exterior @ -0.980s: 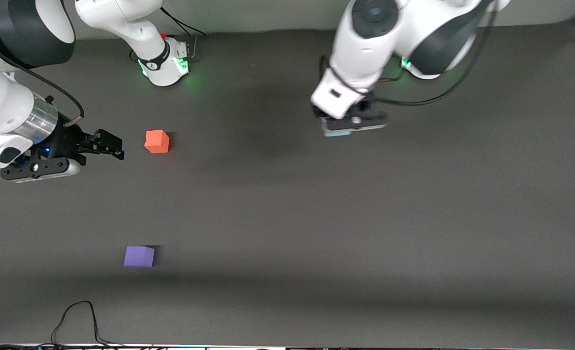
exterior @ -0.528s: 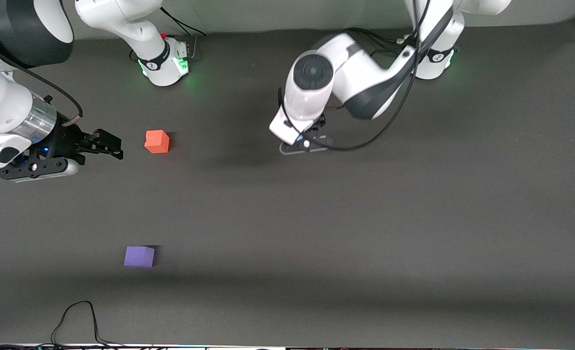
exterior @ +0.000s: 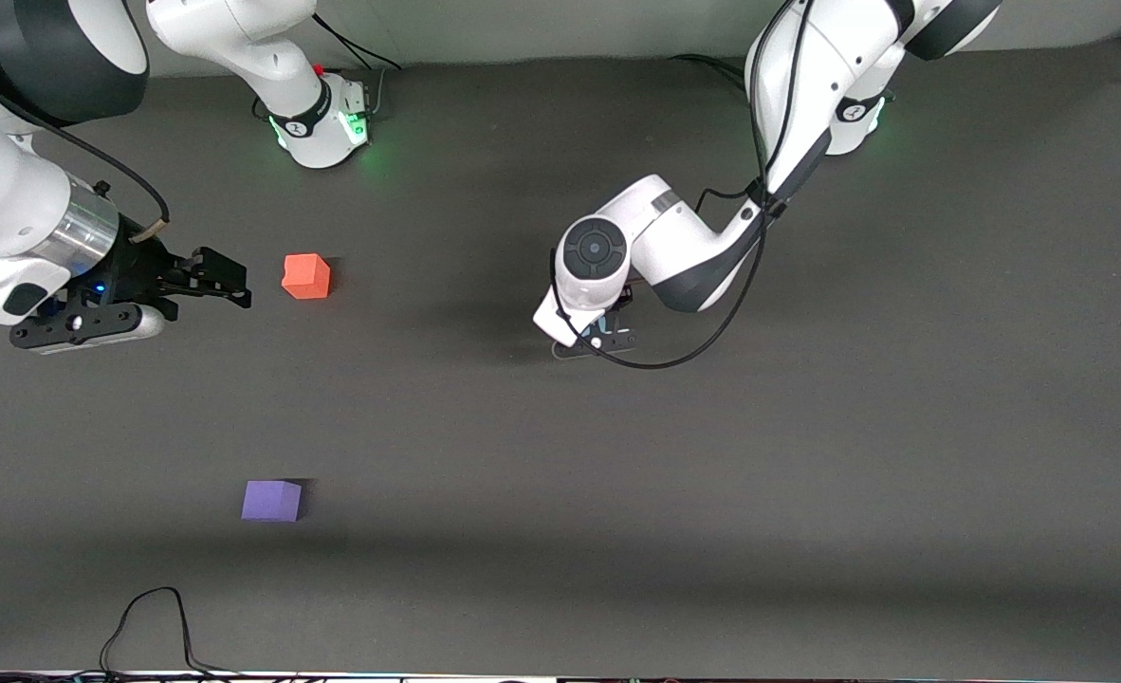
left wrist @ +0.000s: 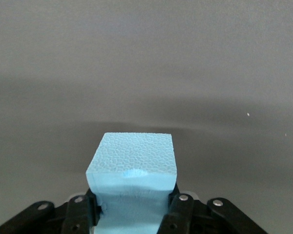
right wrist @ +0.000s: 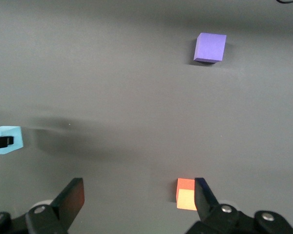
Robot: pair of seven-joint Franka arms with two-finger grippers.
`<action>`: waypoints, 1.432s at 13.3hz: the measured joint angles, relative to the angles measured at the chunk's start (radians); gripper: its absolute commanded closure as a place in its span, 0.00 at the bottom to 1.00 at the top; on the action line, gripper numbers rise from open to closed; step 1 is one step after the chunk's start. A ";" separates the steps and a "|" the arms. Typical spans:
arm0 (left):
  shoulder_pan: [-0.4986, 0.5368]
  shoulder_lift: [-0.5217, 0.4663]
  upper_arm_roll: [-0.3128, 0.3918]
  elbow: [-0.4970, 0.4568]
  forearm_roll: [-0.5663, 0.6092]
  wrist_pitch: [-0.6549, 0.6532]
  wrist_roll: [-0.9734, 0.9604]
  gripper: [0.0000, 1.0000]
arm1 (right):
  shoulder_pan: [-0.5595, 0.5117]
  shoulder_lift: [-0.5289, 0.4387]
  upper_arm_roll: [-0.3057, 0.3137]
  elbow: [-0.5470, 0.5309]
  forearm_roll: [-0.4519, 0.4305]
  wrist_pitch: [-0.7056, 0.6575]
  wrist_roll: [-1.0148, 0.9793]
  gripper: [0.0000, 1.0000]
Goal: Place blue block between orange and purple blocks
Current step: 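Carry the blue block with the left gripper toward the table middle, then lower the blue block onto the table and open the left gripper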
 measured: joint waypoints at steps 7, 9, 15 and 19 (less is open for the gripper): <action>-0.047 0.085 0.021 0.004 0.024 0.114 -0.030 0.32 | 0.001 0.046 0.001 0.034 0.002 0.000 0.044 0.00; -0.066 0.092 0.037 0.006 0.033 0.118 -0.036 0.00 | 0.002 0.049 0.001 0.036 0.003 -0.001 0.083 0.00; -0.055 0.072 0.049 0.048 0.038 0.107 -0.044 0.00 | 0.023 0.049 -0.005 0.037 -0.037 -0.032 0.157 0.00; 0.011 -0.087 0.050 0.073 0.038 -0.084 -0.012 0.02 | 0.009 0.040 -0.067 0.037 -0.061 -0.041 0.152 0.00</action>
